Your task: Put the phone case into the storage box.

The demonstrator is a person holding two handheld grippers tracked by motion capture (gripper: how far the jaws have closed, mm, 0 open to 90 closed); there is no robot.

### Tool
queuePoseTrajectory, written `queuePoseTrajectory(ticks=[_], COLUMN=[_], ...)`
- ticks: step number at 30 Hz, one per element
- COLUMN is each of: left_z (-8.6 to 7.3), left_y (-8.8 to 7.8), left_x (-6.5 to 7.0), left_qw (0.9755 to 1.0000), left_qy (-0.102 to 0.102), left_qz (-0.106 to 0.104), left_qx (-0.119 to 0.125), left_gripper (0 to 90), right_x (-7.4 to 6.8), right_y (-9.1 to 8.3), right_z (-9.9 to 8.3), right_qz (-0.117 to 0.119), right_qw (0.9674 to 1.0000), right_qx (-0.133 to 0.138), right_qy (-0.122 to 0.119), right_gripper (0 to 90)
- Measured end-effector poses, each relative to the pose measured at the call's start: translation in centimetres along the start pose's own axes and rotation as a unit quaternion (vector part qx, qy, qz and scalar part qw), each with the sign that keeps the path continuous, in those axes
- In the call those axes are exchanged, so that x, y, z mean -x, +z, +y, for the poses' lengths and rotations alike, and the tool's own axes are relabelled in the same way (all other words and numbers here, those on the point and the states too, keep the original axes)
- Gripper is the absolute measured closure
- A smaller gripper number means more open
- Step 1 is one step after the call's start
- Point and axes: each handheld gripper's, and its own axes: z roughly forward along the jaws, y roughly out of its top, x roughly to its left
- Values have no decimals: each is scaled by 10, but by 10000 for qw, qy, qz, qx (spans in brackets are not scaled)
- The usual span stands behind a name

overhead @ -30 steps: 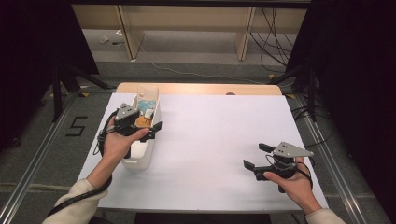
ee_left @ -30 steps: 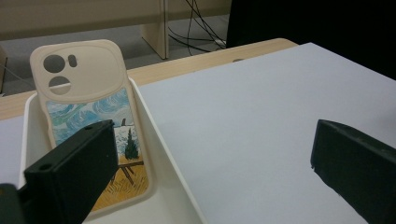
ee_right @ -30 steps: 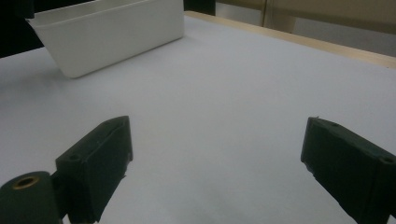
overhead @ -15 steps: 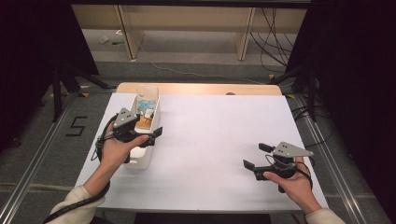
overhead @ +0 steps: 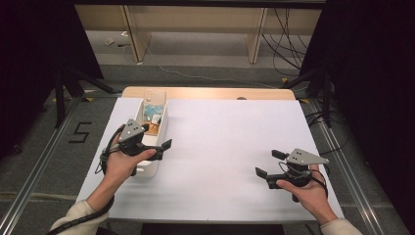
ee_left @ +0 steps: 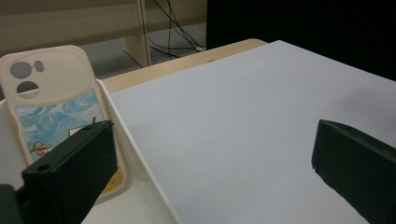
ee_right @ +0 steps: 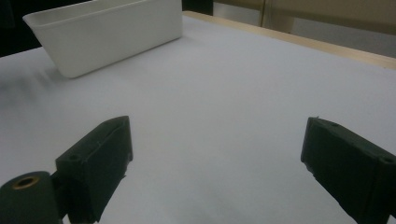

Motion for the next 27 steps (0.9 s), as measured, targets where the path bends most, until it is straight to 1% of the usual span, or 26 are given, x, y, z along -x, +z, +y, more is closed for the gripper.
queuePoseTrajectory(ticks=[7,15,27], left_z=[-5,-9,-17], left_y=[-3,-8,-13], left_x=[2,5,8], left_qw=[10000,9998,9997], left_qy=[12,158,151], left_qz=[-61,-72,-184], left_qx=[-10,-13,-30], left_gripper=[0,0,0], right_x=[0,0,1], right_y=[0,0,0], right_z=[0,0,0], right_qz=[-4,-6,-7], right_qw=[10000,10000,10000], right_qx=[-1,-2,8], right_qy=[3,-2,3], right_gripper=[98,99,98])
